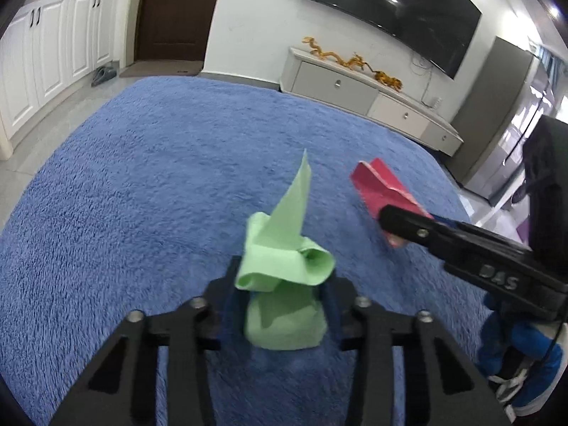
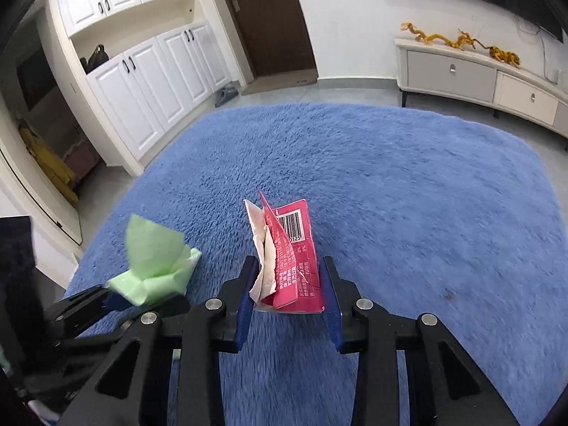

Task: Collect trash
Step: 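Grasp the green paper wrapper with the left tool while the right tool grasps the pink wrapper, then lift both wrappers and carry them over the trash bin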

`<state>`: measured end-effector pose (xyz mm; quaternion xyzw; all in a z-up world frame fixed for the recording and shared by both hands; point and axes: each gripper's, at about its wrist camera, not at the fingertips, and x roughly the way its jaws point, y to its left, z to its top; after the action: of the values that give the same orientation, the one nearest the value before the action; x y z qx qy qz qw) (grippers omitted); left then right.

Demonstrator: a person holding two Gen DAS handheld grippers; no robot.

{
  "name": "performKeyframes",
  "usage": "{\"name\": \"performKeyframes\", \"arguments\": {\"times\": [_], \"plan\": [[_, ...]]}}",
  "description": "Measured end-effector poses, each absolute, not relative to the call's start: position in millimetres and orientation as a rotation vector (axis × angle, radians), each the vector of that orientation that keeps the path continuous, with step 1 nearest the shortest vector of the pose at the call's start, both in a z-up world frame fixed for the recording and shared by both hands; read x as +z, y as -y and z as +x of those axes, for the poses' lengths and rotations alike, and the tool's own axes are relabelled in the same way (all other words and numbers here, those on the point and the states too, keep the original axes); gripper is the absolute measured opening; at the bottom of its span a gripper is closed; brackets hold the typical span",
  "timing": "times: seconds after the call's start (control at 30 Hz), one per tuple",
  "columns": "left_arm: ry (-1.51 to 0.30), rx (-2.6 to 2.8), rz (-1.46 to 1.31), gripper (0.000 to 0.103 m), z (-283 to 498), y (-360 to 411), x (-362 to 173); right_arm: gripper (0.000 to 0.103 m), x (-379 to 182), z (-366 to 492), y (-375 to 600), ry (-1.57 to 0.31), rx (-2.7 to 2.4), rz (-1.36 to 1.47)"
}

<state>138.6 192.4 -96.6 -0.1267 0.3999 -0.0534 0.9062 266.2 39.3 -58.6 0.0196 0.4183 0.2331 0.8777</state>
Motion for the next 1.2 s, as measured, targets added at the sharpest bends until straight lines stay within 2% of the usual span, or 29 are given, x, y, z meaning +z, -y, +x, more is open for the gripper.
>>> {"name": "performKeyframes", "arguments": {"times": [0.03, 0.23, 0.7, 1.2], "plan": [[-0.817, -0.111, -0.246, 0.032, 132.7, -187.3, -94.1, 0.034, -56.7, 259.3, -34.3, -0.867, 0.485, 0.049], [-0.786, -0.111, -0.171, 0.030, 99.7, -163.7, -78.9, 0.034, -44.6, 209.8, 8.4, -0.842, 0.468, 0.094], [-0.641, -0.114, 0.027, 0.030, 25.1, -91.3, -24.1, 0.034, -24.0, 88.0, 120.8, -0.757, 0.339, 0.203], [-0.604, -0.150, 0.231, 0.030, 2.6, 1.5, -4.0, 0.035, -35.0, 14.8, 243.4, -0.696, 0.138, 0.347]]}}
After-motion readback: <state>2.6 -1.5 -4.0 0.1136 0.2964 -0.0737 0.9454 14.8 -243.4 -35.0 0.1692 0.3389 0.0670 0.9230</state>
